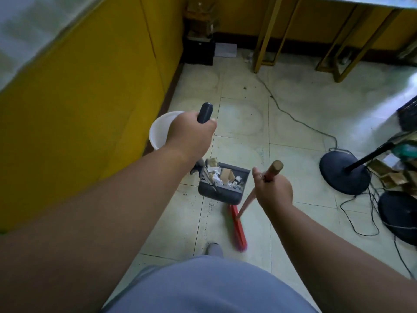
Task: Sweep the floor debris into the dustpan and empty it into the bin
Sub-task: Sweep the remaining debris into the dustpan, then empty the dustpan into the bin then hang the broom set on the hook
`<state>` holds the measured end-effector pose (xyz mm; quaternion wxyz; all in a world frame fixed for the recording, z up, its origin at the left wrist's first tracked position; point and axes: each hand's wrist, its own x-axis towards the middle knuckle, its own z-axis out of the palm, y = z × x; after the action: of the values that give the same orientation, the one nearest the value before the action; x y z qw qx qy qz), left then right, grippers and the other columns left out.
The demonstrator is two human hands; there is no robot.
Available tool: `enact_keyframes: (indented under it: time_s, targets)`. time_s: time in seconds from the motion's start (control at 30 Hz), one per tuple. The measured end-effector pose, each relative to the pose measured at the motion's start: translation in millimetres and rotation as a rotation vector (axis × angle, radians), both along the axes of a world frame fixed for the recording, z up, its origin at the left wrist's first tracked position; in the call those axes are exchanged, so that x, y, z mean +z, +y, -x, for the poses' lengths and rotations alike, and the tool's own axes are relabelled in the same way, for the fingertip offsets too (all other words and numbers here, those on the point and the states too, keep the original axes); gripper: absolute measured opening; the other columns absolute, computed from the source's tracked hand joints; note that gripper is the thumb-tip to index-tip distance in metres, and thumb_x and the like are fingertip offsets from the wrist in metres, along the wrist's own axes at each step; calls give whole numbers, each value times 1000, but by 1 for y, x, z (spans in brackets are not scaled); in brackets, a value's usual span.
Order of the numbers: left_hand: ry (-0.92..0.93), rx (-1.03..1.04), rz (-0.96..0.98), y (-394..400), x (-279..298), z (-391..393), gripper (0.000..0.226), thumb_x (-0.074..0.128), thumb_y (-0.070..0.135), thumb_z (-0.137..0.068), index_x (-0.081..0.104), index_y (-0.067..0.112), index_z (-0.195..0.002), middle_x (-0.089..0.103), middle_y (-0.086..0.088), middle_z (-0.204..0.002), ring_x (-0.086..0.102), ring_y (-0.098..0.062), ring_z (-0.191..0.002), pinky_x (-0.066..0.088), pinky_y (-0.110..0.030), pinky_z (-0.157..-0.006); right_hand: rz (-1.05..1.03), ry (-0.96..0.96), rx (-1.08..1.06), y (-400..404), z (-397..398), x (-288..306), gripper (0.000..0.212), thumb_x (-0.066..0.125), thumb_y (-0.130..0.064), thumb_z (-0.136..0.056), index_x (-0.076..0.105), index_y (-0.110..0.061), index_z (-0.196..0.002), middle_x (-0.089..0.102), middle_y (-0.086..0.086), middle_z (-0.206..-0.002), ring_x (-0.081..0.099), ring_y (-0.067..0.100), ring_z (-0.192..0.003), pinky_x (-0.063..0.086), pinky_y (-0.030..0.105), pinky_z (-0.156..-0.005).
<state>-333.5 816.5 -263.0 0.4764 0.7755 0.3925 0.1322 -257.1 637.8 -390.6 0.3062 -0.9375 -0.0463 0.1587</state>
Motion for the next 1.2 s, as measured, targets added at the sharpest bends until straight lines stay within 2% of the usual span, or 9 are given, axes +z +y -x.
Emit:
enact_keyframes:
  time_s: [0.13, 0.23, 0.33, 0.43, 0.53, 0.63, 0.83, 1.1, 1.2]
  targets:
    - [-60, 55, -23, -1, 9, -13, 19, 56, 36, -96, 59, 17, -97, 56, -5, -78, 64, -30, -80, 59, -50, -76, -145, 78, 39, 20, -2, -20, 39, 49, -51, -96, 57, -20, -73, 62, 1, -70, 64, 25, -73, 54, 39, -64]
    - [-148, 82, -38, 0, 20, -15, 18, 58, 36, -94, 58, 21, -85, 56, -5, -75, 61, -28, -73, 59, -51, -69, -169, 156, 241, 44, 1, -27, 22, 52, -47, -94, 54, -30, -109, 64, -8, -89, 62, 17, -83, 44, 25, -59]
    - [-231, 115, -20, 1, 29, -10, 17, 60, 35, -94, 57, 22, -83, 56, -7, -75, 56, -22, -65, 58, -52, -66, -281, 303, 283, 69, 9, -27, 50, 59, -41, -92, 38, -33, -137, 61, -7, -104, 58, 14, -88, 40, 22, -59]
    - [-293, 158, -5, 8, 38, 1, 18, 60, 34, -94, 56, 21, -82, 56, -8, -72, 54, -21, -61, 58, -52, -64, -348, 356, 278, 91, 20, -29, 65, 62, -38, -92, 27, -37, -147, 53, -10, -94, 53, 8, -81, 42, 27, -70]
    - [-352, 218, 58, 20, 46, 14, 18, 60, 31, -94, 59, 15, -85, 53, -10, -71, 51, -22, -56, 57, -54, -62, -404, 383, 224, 112, 23, -34, 67, 61, -37, -92, 23, -39, -148, 56, -8, -96, 50, 1, -76, 39, 24, -62]
    - [-378, 284, 135, 33, 51, 27, 20, 60, 30, -95, 60, 11, -88, 51, -10, -70, 46, -20, -51, 56, -47, -58, -375, 341, 163, 141, 18, -32, 55, 56, -40, -94, 33, -33, -143, 61, -1, -111, 58, 13, -83, 43, 26, -60]
    - [-398, 398, 176, 75, 45, 64, 20, 59, 32, -96, 59, 16, -84, 51, -1, -65, 46, -15, -49, 49, -26, -49, -331, 263, 262, 189, 35, -26, 24, 52, -42, -96, 53, -28, -116, 62, -2, -90, 59, 16, -76, 47, 26, -58]
    - [-512, 556, 325, 123, 42, 99, 16, 57, 30, -97, 57, 16, -88, 45, 5, -56, 38, -12, -43, 47, -30, -52, -286, 256, 313, 250, 33, -15, 15, 57, -38, -94, 56, -28, -104, 66, 1, -92, 67, 21, -86, 58, 42, -80]
    - [-569, 595, 395, 138, 40, 109, 16, 56, 27, -97, 54, 15, -86, 42, 5, -52, 34, -13, -43, 45, -27, -49, -295, 281, 315, 270, 31, -14, 9, 58, -23, -93, 60, -28, -101, 67, 2, -95, 68, 21, -88, 58, 43, -82]
